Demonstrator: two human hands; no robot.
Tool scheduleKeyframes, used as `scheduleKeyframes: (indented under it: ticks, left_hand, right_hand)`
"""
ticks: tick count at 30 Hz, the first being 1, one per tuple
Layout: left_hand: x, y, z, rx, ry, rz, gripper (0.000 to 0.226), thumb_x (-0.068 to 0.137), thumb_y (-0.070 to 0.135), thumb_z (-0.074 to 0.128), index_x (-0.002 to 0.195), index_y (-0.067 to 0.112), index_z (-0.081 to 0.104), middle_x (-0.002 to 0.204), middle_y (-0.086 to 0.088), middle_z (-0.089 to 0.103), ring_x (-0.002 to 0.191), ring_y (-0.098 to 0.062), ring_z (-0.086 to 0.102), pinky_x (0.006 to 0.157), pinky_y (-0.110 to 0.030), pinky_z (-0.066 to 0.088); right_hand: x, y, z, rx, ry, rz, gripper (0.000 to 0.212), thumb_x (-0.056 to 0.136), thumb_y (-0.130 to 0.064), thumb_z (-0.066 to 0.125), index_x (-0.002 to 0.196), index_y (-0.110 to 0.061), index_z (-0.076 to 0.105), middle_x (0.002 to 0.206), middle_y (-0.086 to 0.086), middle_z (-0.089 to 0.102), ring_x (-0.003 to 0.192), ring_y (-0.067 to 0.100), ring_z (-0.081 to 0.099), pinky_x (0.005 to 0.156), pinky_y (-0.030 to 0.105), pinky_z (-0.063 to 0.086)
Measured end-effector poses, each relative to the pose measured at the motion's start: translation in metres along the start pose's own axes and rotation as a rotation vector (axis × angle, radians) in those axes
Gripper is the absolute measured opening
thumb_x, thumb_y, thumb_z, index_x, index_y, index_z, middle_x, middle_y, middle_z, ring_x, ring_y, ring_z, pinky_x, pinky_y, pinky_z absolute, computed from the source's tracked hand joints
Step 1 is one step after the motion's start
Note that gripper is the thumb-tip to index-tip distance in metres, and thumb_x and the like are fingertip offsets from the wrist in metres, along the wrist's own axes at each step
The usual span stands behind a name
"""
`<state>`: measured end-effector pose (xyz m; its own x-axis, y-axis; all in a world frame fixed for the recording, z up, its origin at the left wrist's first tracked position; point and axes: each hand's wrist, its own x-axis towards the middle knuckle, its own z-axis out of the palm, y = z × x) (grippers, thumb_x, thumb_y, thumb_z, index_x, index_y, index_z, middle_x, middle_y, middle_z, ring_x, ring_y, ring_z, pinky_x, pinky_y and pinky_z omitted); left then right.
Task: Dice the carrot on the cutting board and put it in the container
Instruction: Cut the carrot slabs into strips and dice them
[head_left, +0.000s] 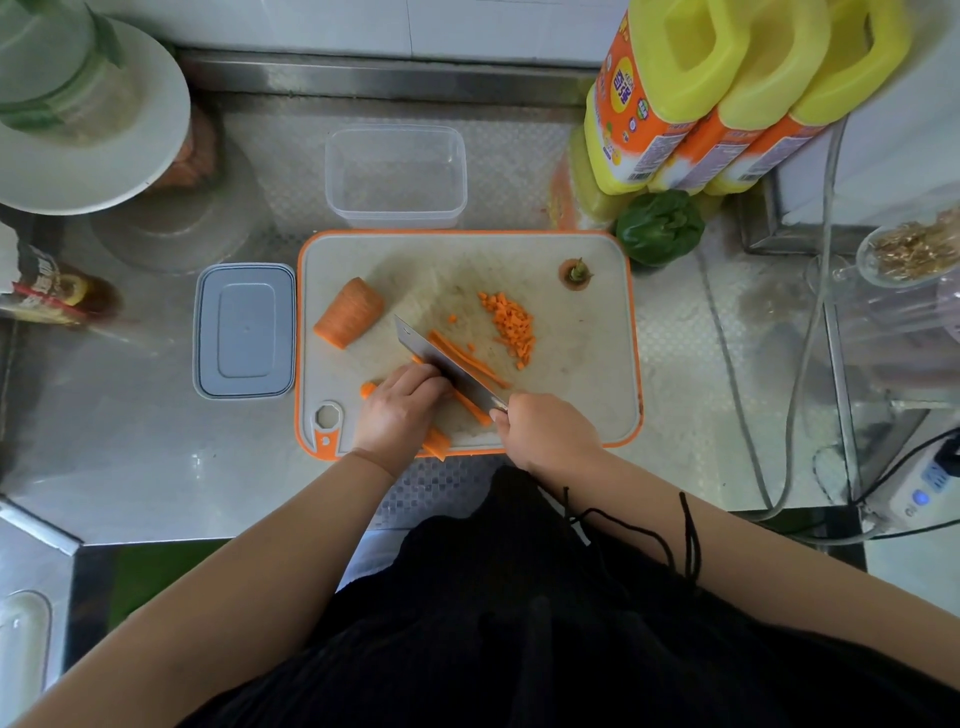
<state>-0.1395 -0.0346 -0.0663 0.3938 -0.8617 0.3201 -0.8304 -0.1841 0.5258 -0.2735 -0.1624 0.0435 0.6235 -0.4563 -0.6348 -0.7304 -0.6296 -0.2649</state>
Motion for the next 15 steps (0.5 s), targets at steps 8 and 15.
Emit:
scheduleKeyframes:
  ticks: [8,15]
  left_hand:
    - [0.0,-0.0005,0.0016,0.023,0.003,-0.009,0.013,0.084,0.001,0.061,0.091,0.004,0.072,0.098,-0.011,0.068,0.09,-0.026,0.062,0.073,-0.036,0.056]
    - [0.0,0.0002,0.0005,0.018,-0.01,-0.015,0.015,0.087,0.004,0.058,0.091,0.003,0.072,0.098,-0.011,0.068,0.089,-0.029,0.064,0.075,-0.037,0.056]
  right_hand:
    - [0.0027,-0.0021,0.0018,0.002,-0.028,0.016,0.036,0.103,-0.035,0.032,0.101,-0.007,0.055,0.078,0.003,0.047,0.077,0.022,0.051,0.066,0.033,0.04]
    - [0.0067,-0.0037,0.0015,0.028,-0.037,0.012,0.034,0.104,-0.033,0.033,0.099,-0.006,0.054,0.068,0.0,0.042,0.075,0.024,0.05,0.066,0.034,0.04]
